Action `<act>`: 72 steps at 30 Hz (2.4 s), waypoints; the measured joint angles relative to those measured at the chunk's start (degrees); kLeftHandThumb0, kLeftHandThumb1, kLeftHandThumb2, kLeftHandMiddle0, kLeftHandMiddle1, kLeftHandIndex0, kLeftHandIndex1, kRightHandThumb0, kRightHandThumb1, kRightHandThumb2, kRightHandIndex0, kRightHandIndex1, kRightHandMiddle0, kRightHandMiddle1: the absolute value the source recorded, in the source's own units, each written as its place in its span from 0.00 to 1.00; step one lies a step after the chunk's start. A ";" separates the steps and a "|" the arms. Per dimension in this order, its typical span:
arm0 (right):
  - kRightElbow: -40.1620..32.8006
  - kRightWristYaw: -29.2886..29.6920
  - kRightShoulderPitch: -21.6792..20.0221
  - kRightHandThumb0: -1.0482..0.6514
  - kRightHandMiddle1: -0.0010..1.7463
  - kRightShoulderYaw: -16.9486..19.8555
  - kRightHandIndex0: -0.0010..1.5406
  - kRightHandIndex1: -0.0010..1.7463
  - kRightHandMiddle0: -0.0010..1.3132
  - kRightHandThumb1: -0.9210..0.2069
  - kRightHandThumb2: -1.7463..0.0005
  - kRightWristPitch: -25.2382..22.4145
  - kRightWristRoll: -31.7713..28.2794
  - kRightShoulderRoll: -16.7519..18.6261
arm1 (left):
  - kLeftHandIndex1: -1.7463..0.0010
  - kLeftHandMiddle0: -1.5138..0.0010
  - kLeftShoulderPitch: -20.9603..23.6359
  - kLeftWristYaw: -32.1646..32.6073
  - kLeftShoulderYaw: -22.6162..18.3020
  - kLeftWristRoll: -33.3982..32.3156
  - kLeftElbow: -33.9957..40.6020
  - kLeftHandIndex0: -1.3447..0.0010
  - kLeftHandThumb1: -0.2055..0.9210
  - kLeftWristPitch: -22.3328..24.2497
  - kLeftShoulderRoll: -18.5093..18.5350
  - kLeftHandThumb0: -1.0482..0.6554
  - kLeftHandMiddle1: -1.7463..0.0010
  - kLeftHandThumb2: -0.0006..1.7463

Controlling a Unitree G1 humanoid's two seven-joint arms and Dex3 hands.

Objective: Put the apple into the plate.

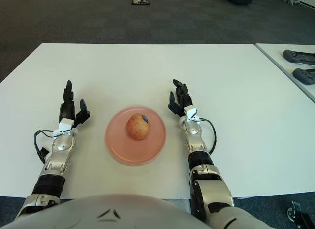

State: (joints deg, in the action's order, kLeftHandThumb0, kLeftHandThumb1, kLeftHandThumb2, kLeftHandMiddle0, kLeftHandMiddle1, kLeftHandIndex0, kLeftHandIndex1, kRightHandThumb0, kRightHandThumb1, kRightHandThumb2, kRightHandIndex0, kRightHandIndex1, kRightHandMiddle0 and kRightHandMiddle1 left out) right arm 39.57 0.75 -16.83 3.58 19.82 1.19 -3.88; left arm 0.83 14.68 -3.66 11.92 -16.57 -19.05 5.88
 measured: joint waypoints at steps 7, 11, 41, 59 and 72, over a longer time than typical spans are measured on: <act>-4.23 -0.10 1.06 0.19 0.35 -0.07 0.17 0.02 0.00 0.00 0.52 -5.03 0.03 -0.01 | 0.96 0.99 0.00 -0.16 0.04 0.03 0.01 1.00 1.00 0.00 0.06 0.08 1.00 0.56; -6.14 -0.30 1.77 0.18 0.37 -0.18 0.18 0.02 0.00 0.00 0.52 -6.72 0.06 -0.02 | 0.96 0.99 0.00 -0.21 0.03 0.03 0.02 1.00 1.00 0.00 0.07 0.08 1.00 0.56; -15.81 -0.19 6.29 0.18 0.45 -1.54 0.21 0.03 0.00 0.00 0.55 -13.54 1.56 -0.38 | 0.98 0.99 -0.25 -0.36 0.00 0.08 0.96 1.00 1.00 0.59 0.13 0.08 1.00 0.57; -16.33 -1.31 7.13 0.22 0.48 -0.89 0.23 0.04 0.00 0.00 0.56 -11.63 0.03 0.32 | 0.99 0.99 -0.59 -0.40 -0.05 0.06 1.58 1.00 1.00 0.82 0.14 0.08 1.00 0.57; -9.39 -3.58 6.67 0.25 0.50 0.43 0.26 0.05 0.00 0.00 0.56 -0.67 -2.53 1.07 | 0.98 0.99 -0.62 -0.46 -0.03 0.07 1.61 1.00 1.00 0.86 0.15 0.08 1.00 0.57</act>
State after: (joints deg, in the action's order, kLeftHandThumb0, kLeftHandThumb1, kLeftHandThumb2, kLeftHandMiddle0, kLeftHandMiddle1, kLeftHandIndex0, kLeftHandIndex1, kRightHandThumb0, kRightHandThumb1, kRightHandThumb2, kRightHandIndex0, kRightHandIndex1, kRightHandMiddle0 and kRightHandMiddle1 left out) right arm 30.18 -2.83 -10.16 4.01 19.16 -1.35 -2.81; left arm 0.21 14.22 -3.70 11.99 -14.96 -18.18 6.03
